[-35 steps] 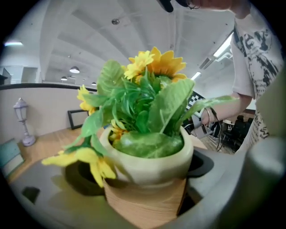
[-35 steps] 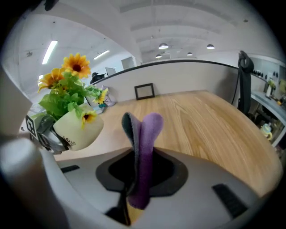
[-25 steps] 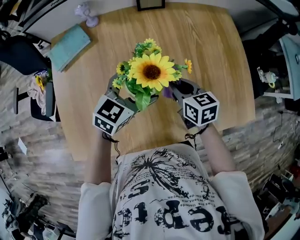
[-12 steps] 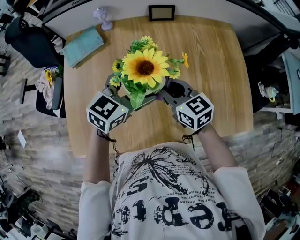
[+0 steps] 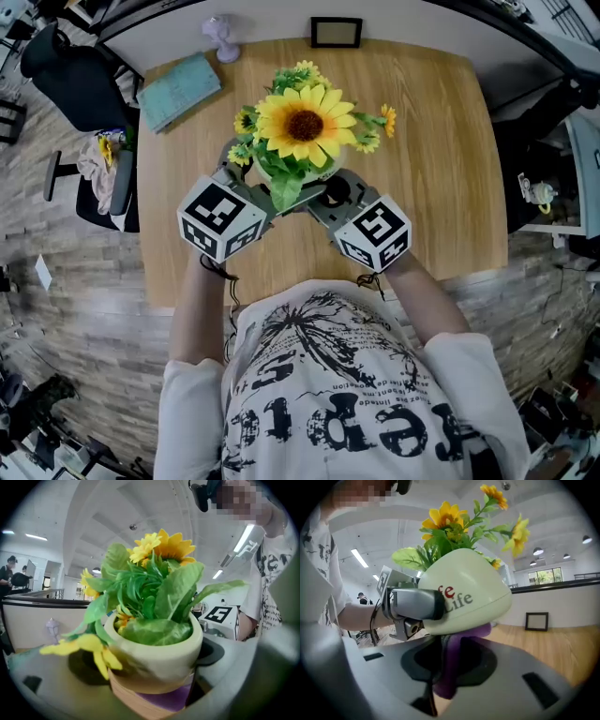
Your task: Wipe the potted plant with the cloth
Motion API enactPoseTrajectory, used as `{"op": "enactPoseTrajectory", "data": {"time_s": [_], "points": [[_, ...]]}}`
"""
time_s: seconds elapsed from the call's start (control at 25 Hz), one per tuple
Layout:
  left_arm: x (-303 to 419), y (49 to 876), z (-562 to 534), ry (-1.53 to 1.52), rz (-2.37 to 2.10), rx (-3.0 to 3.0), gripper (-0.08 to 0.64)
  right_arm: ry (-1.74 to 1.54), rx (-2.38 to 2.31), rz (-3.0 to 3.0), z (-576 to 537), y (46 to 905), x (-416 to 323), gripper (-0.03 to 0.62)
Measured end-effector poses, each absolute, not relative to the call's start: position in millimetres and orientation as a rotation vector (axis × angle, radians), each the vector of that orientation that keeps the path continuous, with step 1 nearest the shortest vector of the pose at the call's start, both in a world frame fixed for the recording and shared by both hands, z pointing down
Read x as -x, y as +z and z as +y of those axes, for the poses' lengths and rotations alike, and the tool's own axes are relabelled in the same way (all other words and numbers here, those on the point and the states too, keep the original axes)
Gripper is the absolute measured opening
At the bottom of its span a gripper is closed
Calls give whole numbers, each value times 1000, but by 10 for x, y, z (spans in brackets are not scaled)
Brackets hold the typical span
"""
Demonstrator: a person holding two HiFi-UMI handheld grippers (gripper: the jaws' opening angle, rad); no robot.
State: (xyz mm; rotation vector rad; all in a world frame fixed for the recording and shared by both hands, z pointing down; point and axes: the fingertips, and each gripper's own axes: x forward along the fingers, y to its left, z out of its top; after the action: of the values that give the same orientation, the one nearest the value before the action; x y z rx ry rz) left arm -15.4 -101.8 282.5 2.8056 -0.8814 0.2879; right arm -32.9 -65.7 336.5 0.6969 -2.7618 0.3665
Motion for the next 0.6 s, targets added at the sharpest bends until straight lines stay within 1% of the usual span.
{"op": "enactPoseTrajectory", "data": {"time_s": [0.48, 0.6], "points": [[400, 2881, -1108, 337, -992, -2771, 525, 468, -687, -2741, -567, 3440, 494, 72], [570, 2964, -1161, 338, -1010, -2739, 525, 498, -690, -2737, -574, 3485, 563, 72]]}}
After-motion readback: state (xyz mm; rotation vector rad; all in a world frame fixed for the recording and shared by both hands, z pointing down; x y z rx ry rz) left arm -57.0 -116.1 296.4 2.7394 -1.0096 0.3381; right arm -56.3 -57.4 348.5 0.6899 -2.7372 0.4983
